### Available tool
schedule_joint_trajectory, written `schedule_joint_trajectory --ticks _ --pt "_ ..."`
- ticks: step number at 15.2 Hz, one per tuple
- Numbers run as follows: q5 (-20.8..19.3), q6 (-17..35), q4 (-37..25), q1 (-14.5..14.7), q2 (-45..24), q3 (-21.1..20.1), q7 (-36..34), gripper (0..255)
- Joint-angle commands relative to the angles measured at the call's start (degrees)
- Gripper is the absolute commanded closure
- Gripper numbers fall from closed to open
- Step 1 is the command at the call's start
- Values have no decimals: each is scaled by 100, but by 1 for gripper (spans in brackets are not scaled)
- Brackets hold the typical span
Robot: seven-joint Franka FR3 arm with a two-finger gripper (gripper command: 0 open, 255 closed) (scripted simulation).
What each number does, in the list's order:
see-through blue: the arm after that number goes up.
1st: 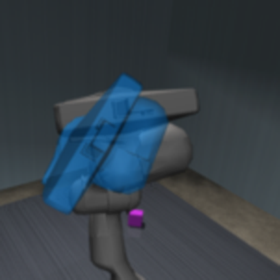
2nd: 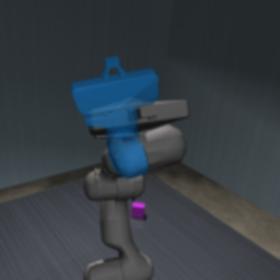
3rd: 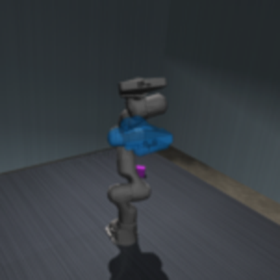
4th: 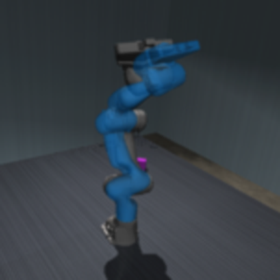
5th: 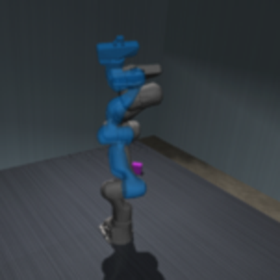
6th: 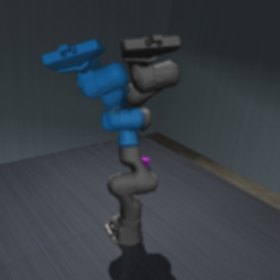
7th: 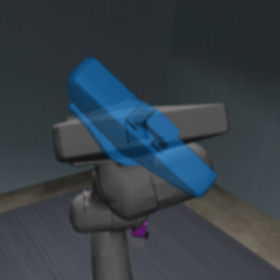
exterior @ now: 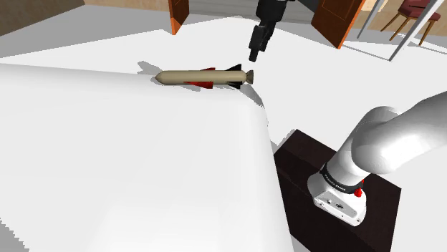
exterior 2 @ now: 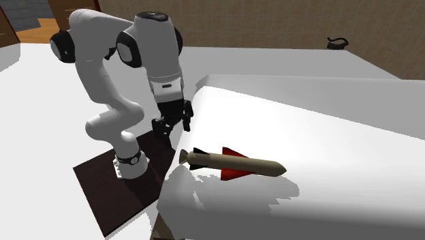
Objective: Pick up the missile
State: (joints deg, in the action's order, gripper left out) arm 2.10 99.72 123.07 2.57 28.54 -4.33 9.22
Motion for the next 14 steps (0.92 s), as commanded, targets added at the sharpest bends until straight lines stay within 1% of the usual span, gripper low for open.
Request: schedule_joint_trajectory --ticks 1,9,10,14 --pt "-72 -6 -371 116 -553 -47 346 0" --pt "-468 -222 -1843 523 -2518 -408 1507 0" --pt "-472 -225 -1857 527 -2536 -413 1517 0" --pt "-475 82 -1555 527 -2541 -413 1502 0"
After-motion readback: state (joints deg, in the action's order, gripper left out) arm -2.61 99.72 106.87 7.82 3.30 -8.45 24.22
